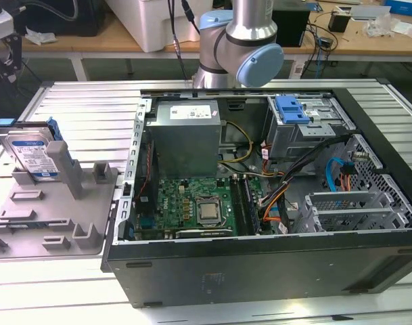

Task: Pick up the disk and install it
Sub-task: 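Pick up the disk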

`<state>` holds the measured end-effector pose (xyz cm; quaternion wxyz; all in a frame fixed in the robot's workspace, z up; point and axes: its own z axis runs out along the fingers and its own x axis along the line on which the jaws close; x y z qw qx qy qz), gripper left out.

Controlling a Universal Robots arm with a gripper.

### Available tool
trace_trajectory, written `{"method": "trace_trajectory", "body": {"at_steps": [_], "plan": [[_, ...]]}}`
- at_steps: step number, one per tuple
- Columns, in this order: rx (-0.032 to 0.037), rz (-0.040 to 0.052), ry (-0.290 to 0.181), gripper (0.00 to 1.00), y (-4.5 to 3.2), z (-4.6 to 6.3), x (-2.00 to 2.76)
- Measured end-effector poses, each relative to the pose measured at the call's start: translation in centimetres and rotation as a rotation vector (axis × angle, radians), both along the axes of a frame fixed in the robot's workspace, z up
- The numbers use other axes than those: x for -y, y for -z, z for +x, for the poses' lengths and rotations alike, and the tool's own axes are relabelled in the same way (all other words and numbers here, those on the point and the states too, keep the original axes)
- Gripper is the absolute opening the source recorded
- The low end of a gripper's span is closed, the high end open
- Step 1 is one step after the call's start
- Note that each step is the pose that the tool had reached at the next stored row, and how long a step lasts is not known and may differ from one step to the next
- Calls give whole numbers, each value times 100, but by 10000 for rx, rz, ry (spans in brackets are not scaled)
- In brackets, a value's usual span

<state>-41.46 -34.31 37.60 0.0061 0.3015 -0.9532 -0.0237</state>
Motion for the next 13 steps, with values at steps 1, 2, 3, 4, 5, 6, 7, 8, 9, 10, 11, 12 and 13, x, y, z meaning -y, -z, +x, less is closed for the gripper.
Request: {"method": "trace_trajectory", "body": {"at_steps": [1, 2, 3, 4, 5, 6, 7, 8, 9, 10, 11, 12, 13], "plan": [[-2, 0, -229, 44, 1, 0, 0], [-3, -1, -403, 44, 2, 1, 0], [-3, -1, -649, 44, 3, 1, 0], [-4, -1, -834, 44, 4, 1, 0], [-6, -2, -1085, 44, 6, 1, 0], [-6, -2, -1275, 44, 7, 0, 0], [-7, -2, -1482, 44, 8, 0, 0], [-7, -3, -1668, 44, 9, 0, 0], [-7, -3, -2071, 44, 12, 0, 0], [-8, -3, -2262, 44, 13, 1, 0], [-8, -4, -2447, 44, 15, 0, 0], [-8, -4, -2682, 44, 17, 0, 0], [-7, -4, -2861, 44, 18, 0, 0]]}}
